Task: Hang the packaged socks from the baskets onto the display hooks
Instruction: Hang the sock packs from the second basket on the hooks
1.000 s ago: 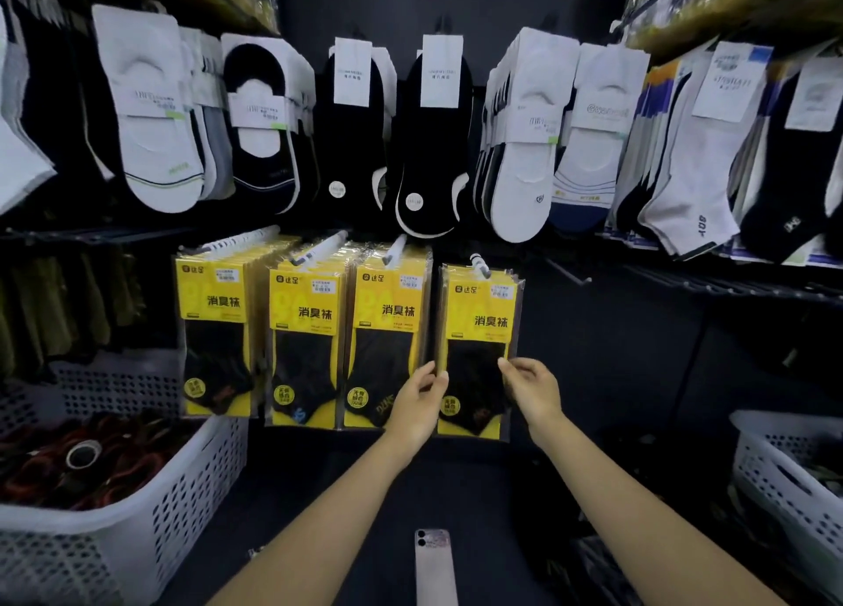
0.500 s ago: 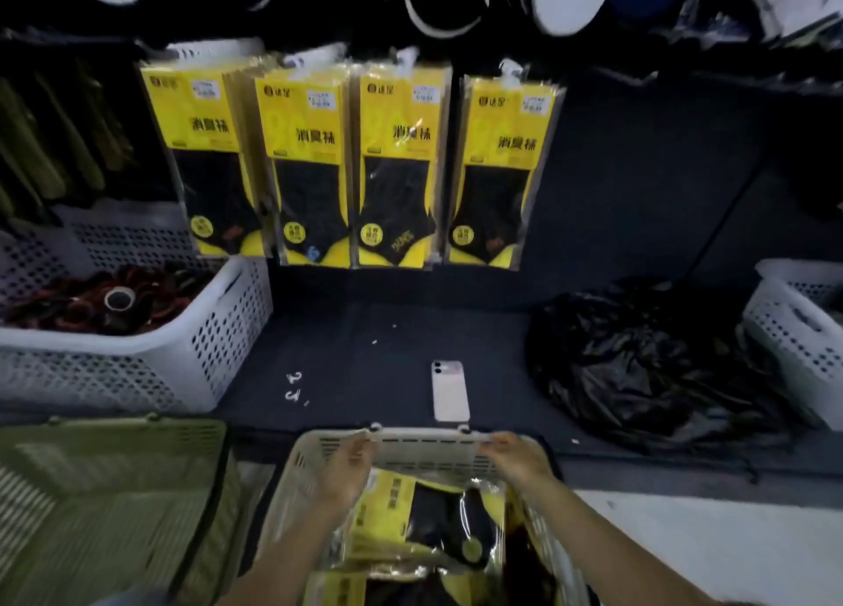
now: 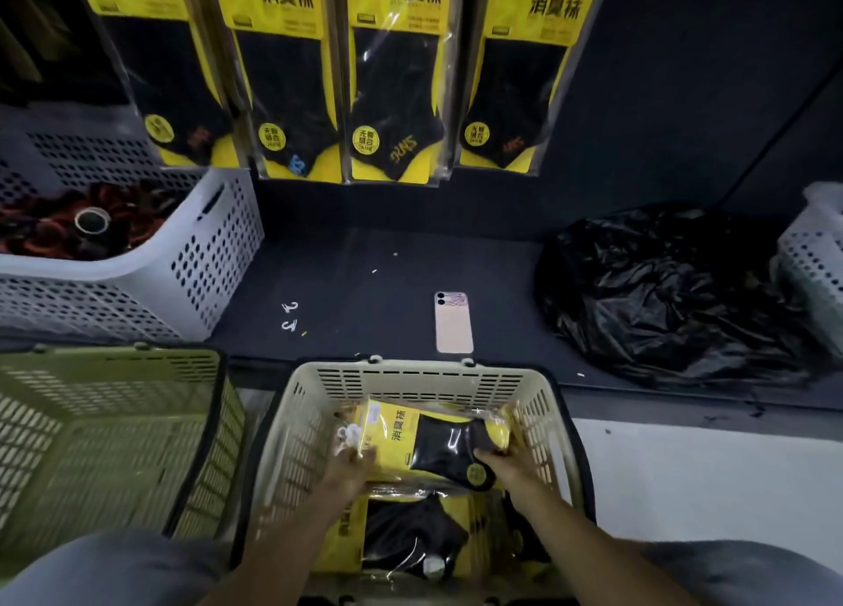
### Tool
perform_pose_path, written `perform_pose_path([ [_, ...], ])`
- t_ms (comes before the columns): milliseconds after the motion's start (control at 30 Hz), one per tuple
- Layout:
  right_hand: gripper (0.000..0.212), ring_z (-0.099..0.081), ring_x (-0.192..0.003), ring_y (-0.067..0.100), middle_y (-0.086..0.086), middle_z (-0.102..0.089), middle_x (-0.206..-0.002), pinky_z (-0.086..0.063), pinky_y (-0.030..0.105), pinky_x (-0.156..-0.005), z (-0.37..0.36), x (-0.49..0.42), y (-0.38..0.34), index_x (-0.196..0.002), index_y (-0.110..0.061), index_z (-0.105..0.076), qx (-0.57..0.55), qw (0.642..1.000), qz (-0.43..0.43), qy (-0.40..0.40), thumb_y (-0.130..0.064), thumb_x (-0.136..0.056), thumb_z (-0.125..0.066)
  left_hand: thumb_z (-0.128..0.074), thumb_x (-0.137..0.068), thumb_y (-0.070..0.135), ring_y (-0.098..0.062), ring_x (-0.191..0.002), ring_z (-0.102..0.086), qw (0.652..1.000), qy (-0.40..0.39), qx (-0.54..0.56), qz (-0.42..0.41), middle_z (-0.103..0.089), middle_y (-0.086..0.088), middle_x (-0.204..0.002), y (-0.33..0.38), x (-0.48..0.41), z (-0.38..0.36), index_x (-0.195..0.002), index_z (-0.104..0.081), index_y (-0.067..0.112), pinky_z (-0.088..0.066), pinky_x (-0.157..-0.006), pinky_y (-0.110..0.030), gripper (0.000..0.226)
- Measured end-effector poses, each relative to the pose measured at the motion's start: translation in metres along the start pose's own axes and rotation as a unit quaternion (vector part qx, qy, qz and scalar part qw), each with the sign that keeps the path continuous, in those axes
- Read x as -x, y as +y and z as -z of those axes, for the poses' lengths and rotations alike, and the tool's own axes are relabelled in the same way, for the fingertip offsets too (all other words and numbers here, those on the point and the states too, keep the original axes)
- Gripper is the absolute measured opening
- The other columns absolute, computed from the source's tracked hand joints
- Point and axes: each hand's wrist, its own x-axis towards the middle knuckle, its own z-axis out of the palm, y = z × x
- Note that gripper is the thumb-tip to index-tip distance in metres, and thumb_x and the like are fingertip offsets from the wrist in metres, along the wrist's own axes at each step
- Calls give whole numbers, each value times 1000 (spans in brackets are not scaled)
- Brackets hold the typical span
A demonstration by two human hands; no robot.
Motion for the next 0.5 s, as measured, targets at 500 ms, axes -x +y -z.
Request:
perform_pose_path([
  [500, 87, -38, -134, 34, 16, -37, -149, -41, 45, -102, 10, 18, -14, -148, -9, -27, -113, 991, 5, -74, -33, -80, -76, -75, -77, 34, -13, -85, -62, 938, -23, 344, 33, -61, -1, -103, 26, 27, 21, -132, -50, 11, -57, -67, -25, 64],
])
